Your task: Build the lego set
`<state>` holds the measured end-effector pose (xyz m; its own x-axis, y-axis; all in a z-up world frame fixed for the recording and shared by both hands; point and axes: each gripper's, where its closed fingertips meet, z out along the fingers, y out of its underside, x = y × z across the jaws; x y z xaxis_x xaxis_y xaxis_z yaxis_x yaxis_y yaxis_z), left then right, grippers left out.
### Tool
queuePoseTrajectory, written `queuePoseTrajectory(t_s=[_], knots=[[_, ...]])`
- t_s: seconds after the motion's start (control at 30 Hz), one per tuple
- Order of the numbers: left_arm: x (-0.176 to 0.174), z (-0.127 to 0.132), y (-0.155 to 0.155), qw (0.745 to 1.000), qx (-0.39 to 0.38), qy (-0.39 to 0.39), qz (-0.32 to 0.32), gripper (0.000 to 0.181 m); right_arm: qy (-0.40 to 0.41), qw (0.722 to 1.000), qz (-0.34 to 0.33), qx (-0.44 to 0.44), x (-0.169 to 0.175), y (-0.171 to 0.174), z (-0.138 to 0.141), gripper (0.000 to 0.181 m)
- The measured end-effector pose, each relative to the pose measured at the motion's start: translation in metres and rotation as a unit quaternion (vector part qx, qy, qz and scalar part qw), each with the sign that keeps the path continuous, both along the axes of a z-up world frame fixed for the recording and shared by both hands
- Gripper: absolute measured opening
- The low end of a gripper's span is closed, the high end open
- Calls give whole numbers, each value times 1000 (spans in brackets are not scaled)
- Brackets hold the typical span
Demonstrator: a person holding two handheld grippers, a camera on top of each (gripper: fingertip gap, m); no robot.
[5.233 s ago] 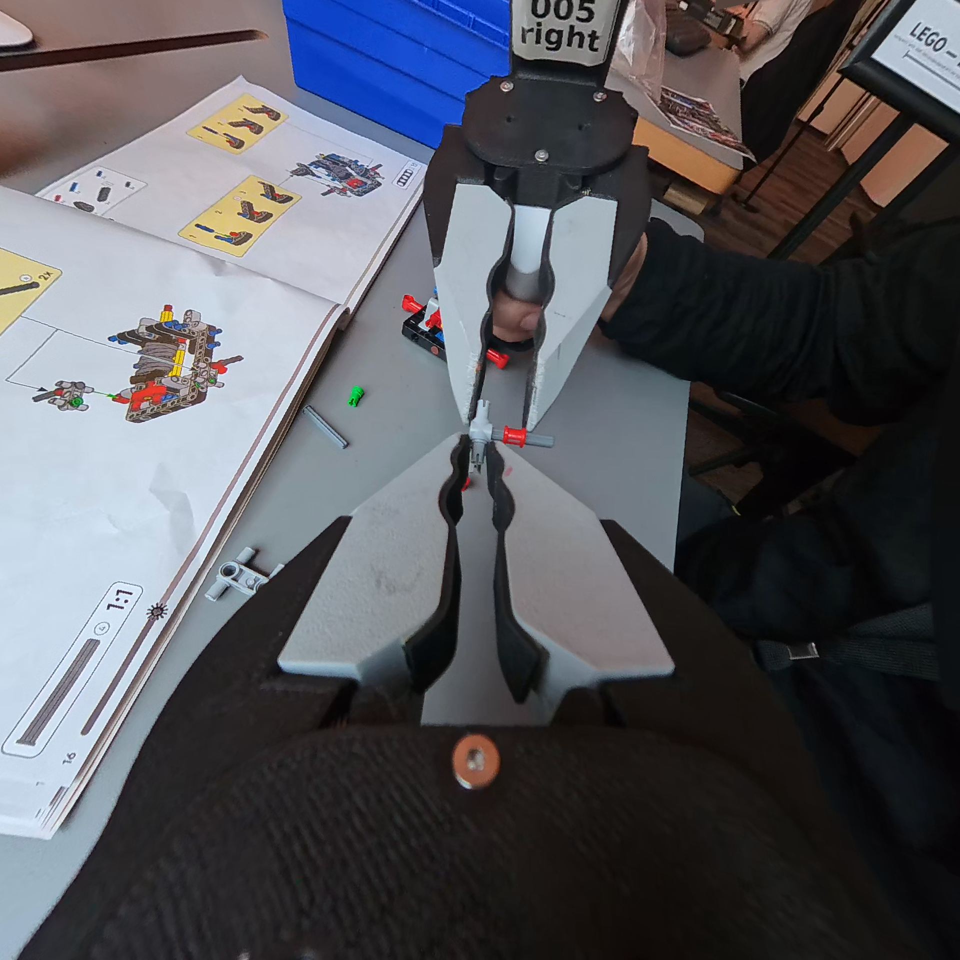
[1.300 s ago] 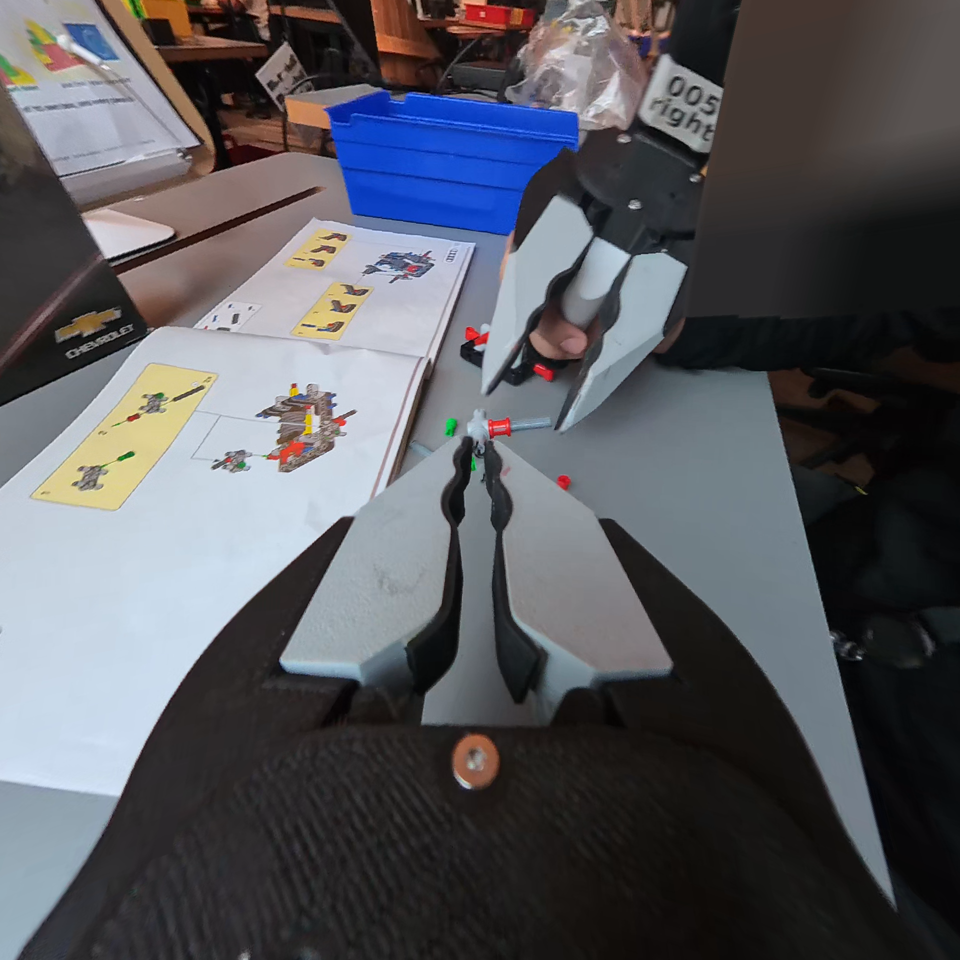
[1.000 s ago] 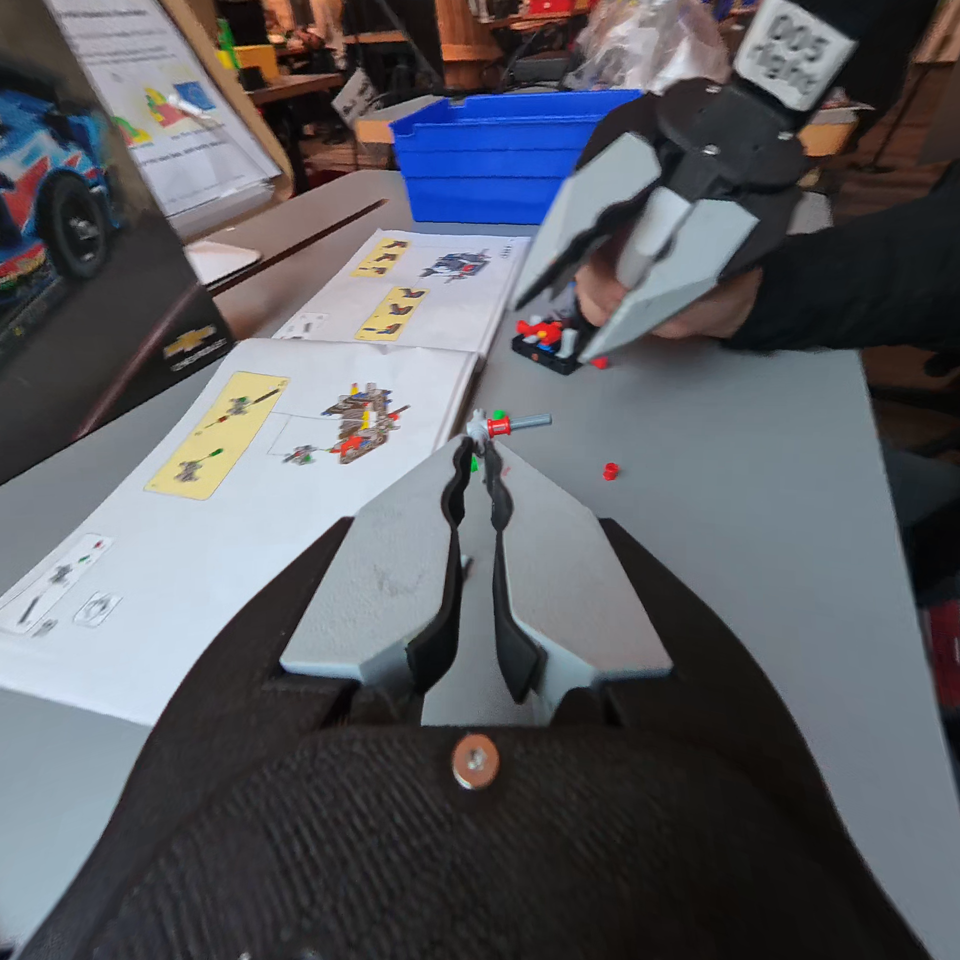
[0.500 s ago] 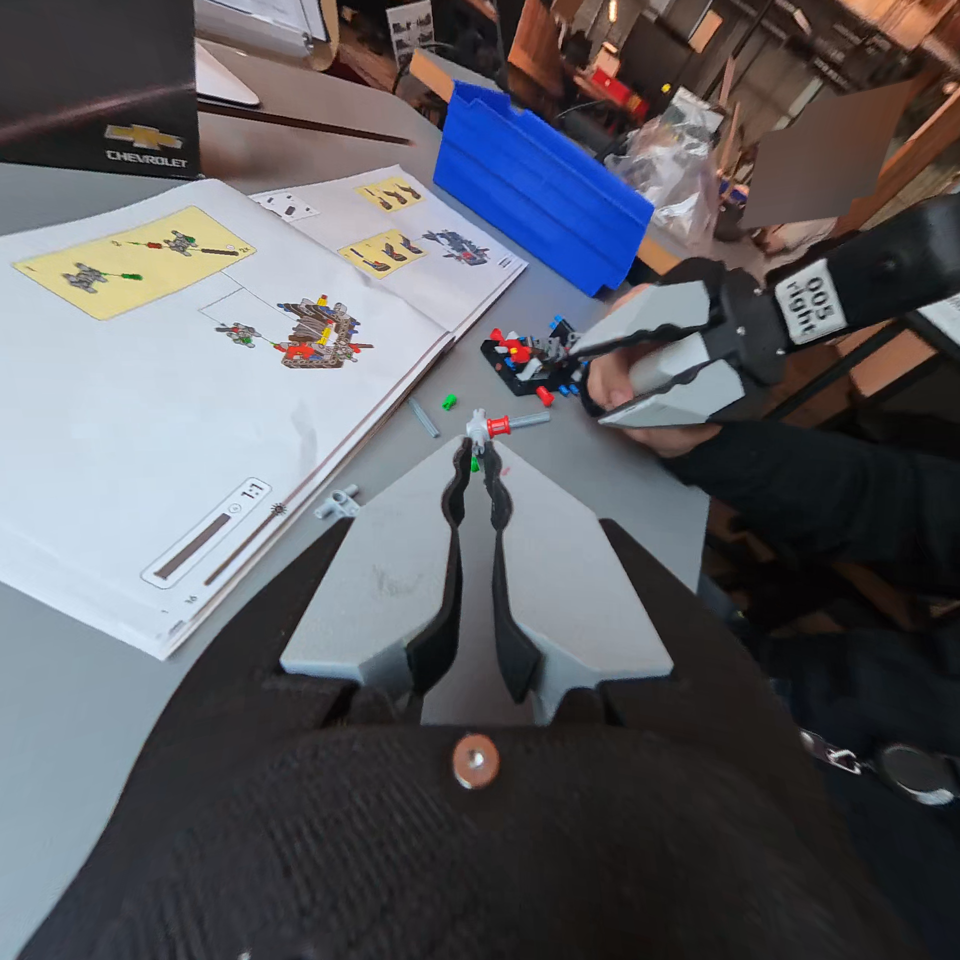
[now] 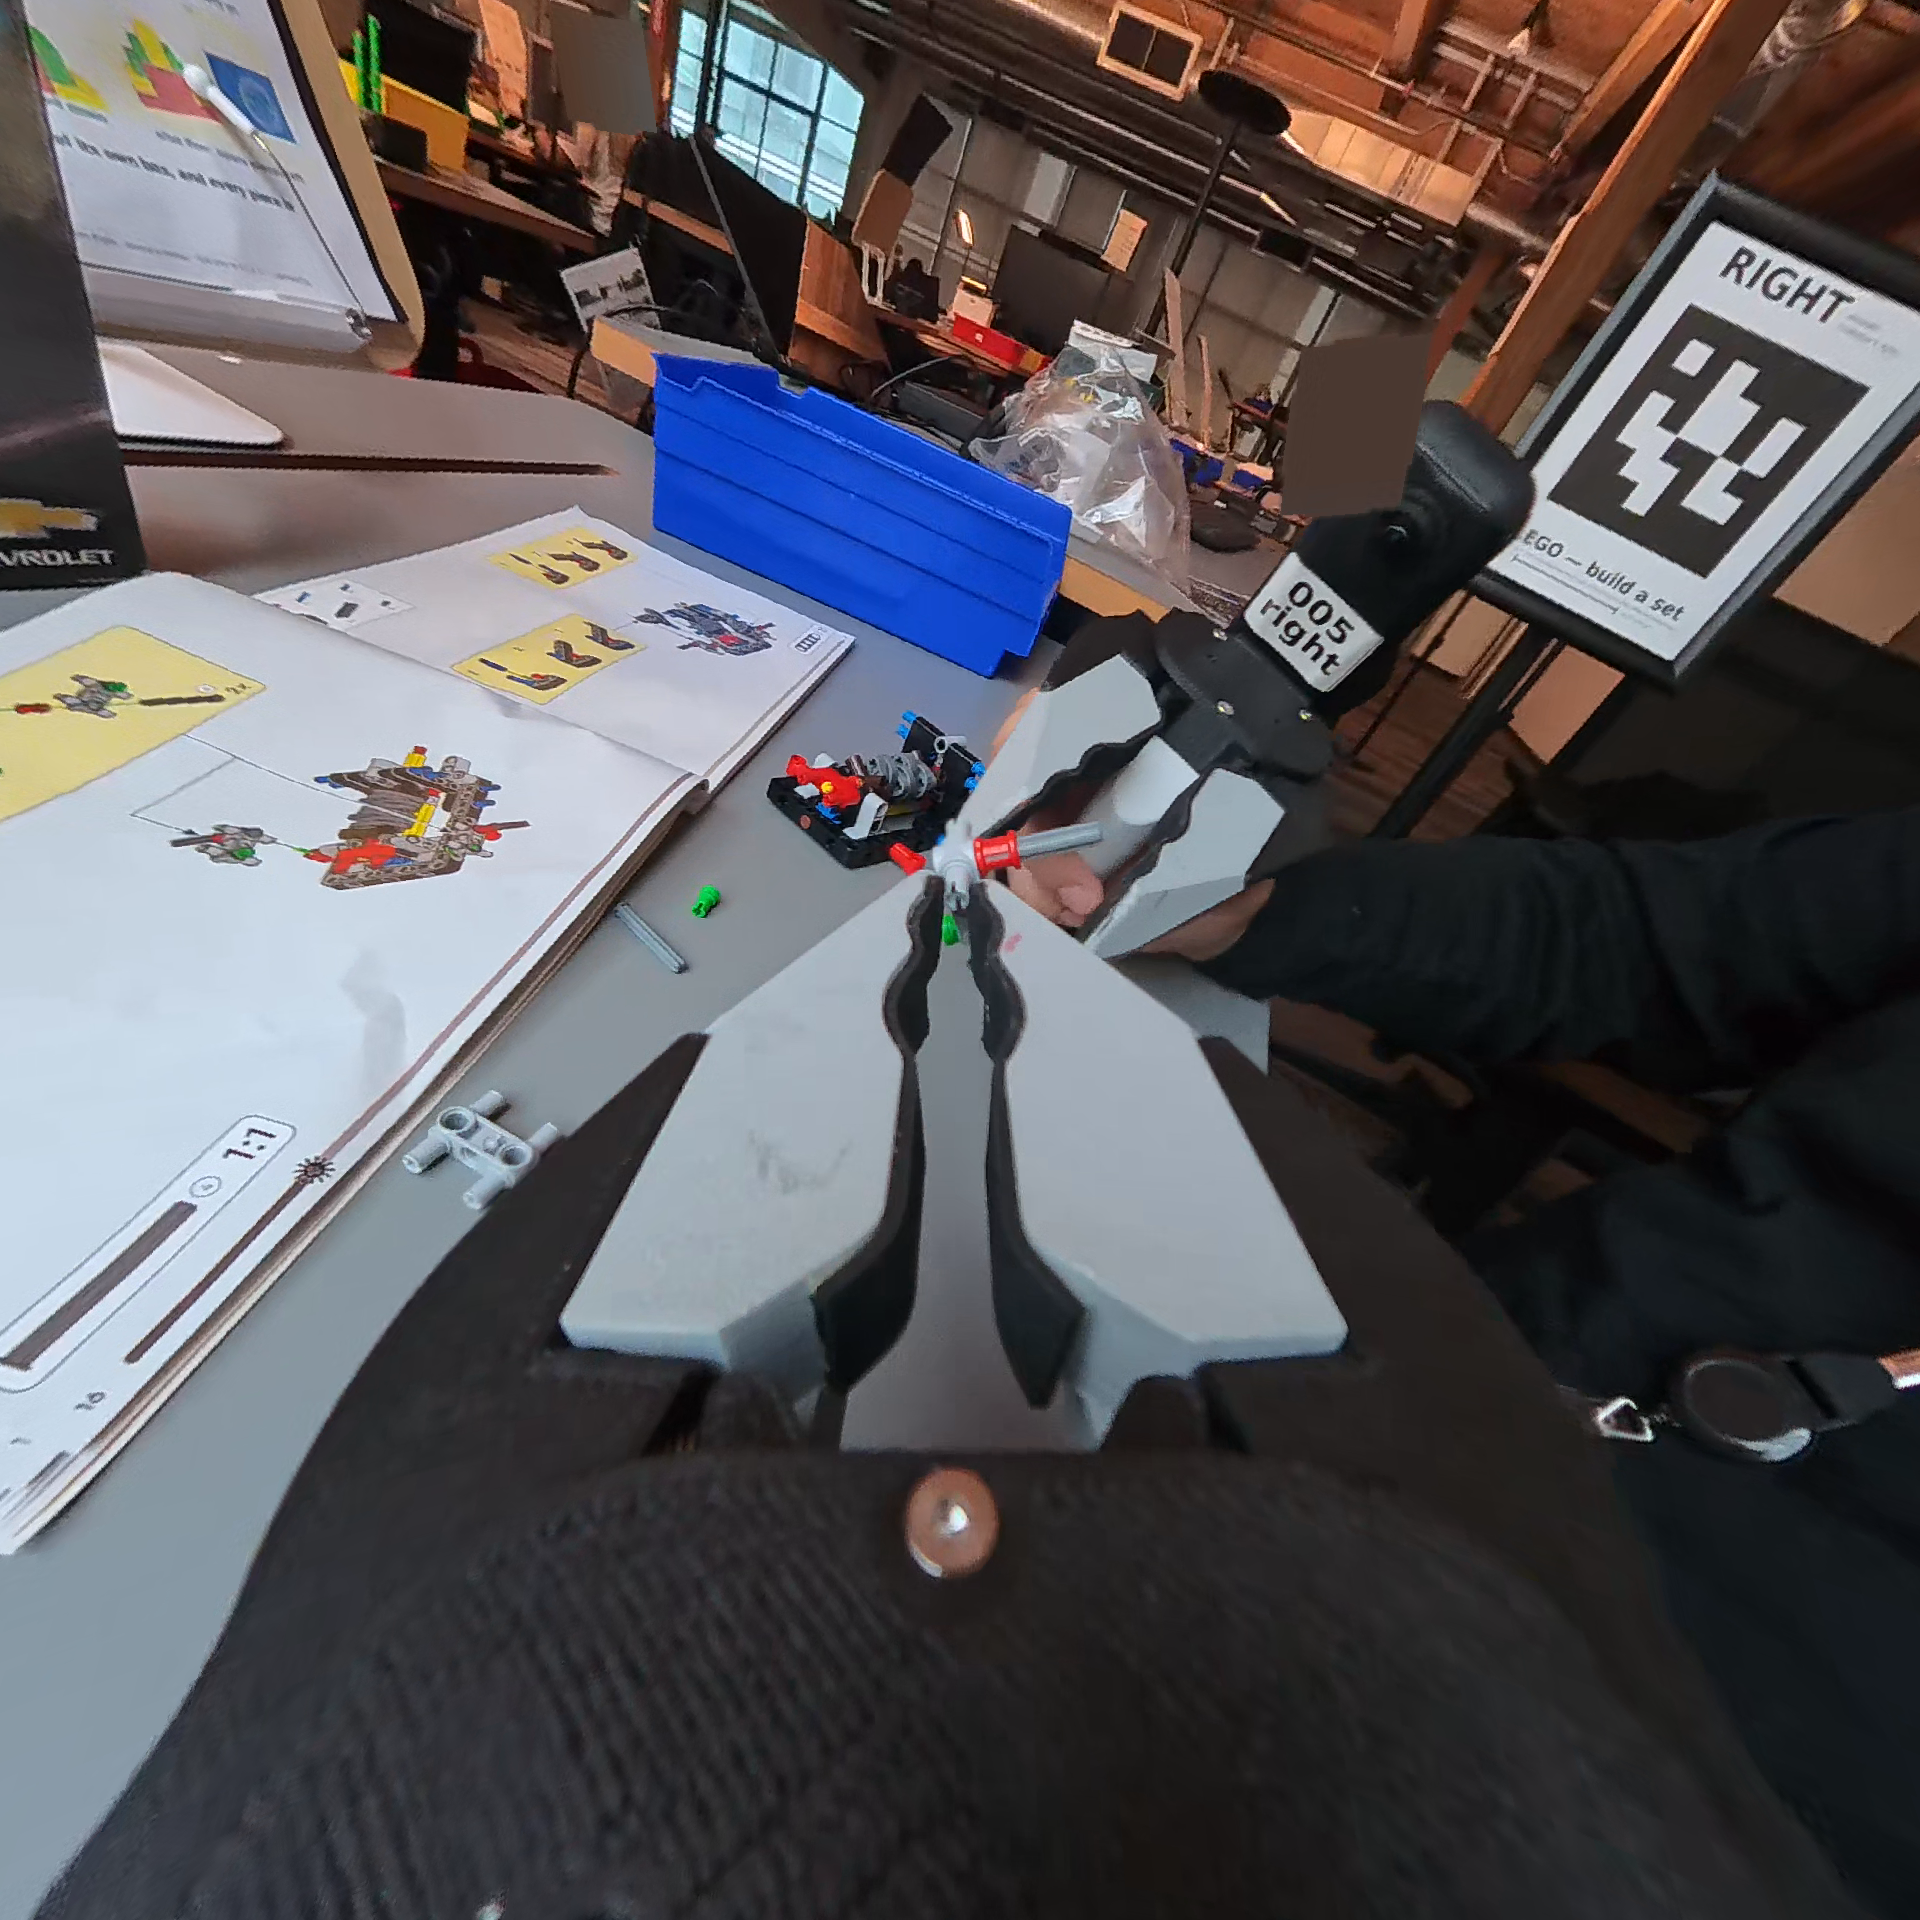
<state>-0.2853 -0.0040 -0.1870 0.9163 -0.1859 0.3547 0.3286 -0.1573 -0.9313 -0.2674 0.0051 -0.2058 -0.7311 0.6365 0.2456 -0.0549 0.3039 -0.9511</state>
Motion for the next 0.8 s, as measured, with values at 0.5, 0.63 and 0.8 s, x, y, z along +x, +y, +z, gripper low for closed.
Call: queuePoseTrajectory(t_s=[0.5, 0.63, 0.8], knots=[[-9, -4, -4, 998, 26, 47, -12, 2, -41, 998, 32, 36, -4, -16, -20, 25], [-11, 1, -4, 999, 45, 11, -20, 2, -52, 997, 44, 22, 0, -17, -19, 25], [-19, 6, -5, 997, 65, 36, -4, 2, -59, 997, 58, -3, 3, -18, -14, 24]])
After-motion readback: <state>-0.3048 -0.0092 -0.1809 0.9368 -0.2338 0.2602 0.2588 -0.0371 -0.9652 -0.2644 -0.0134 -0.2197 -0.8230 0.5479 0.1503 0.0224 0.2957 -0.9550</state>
